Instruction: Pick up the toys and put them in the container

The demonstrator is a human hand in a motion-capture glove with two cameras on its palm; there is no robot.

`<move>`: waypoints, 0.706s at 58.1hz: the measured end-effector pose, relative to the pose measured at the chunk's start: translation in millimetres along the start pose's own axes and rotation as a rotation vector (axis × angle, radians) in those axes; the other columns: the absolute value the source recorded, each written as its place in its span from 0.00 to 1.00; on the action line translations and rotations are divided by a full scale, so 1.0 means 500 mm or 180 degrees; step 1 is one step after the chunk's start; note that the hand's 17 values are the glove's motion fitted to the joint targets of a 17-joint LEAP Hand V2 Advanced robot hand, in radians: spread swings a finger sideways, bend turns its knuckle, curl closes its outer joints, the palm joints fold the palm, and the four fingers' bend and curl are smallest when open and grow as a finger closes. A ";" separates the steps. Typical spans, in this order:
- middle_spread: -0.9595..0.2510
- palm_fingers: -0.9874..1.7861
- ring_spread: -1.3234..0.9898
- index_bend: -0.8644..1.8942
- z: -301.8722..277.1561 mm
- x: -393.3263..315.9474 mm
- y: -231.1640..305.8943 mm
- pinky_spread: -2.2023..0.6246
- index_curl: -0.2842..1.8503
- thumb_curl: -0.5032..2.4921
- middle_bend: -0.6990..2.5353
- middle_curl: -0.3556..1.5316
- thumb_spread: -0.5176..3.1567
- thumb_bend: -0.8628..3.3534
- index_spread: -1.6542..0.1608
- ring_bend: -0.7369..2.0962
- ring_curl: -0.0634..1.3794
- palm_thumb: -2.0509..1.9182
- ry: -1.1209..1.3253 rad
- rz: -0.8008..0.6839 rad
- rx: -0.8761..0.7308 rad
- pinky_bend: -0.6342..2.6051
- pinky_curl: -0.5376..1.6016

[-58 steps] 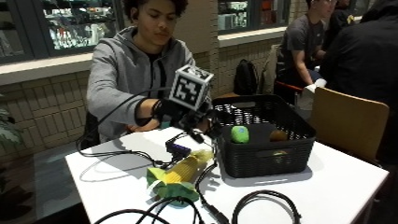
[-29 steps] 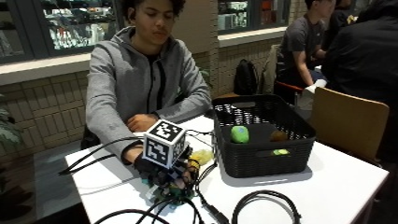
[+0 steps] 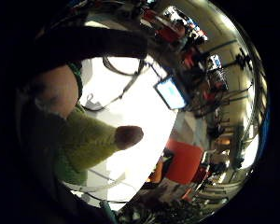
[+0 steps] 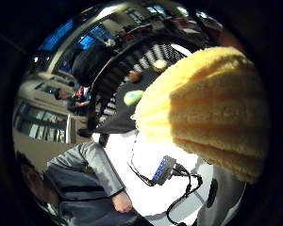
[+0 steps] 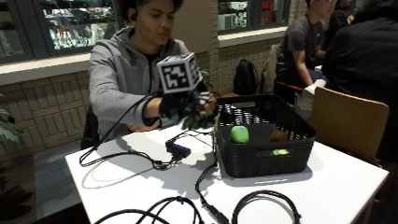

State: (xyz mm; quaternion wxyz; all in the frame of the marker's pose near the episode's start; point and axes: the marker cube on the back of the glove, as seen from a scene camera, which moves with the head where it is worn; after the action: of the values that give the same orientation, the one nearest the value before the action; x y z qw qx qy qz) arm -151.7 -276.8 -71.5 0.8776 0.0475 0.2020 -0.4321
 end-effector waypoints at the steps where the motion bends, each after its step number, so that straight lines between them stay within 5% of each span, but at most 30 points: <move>1: 0.55 0.59 0.39 0.39 -0.015 -0.020 -0.020 0.69 0.32 0.33 0.44 0.56 0.57 0.29 0.75 0.59 0.40 0.70 -0.0139 0.0109 0.0017 0.45 0.48; 9: 0.52 0.57 0.38 0.41 -0.080 -0.076 -0.169 0.68 0.35 0.34 0.45 0.60 0.56 0.29 0.75 0.62 0.43 0.70 -0.0650 0.0601 -0.0037 0.47 0.49; 18: 0.49 0.54 0.38 0.43 -0.047 -0.075 -0.266 0.68 0.38 0.36 0.46 0.65 0.56 0.28 0.75 0.64 0.47 0.70 -0.0330 0.1101 -0.0233 0.49 0.51; 25: 0.47 0.51 0.38 0.44 -0.022 -0.083 -0.280 0.68 0.41 0.36 0.47 0.68 0.55 0.27 0.75 0.65 0.49 0.69 -0.0447 0.1042 -0.0512 0.50 0.52; 28: 0.48 0.47 0.39 0.43 -0.015 -0.089 -0.278 0.70 0.42 0.35 0.46 0.68 0.56 0.27 0.75 0.64 0.49 0.67 -0.0438 0.1001 -0.0747 0.48 0.52; 32: 0.56 0.23 0.43 0.37 -0.009 -0.095 -0.266 0.75 0.39 0.33 0.43 0.64 0.56 0.25 0.74 0.57 0.47 0.64 -0.0401 0.0748 -0.0942 0.44 0.51; 41: 0.68 0.24 0.49 0.32 -0.019 -0.087 -0.238 0.78 0.30 0.32 0.36 0.57 0.55 0.24 0.76 0.46 0.37 0.61 -0.0418 0.0843 -0.0815 0.42 0.46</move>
State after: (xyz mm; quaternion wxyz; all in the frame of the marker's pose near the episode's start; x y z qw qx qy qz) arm -271.0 -316.3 -51.9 0.9370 -0.0667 0.1896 -0.2858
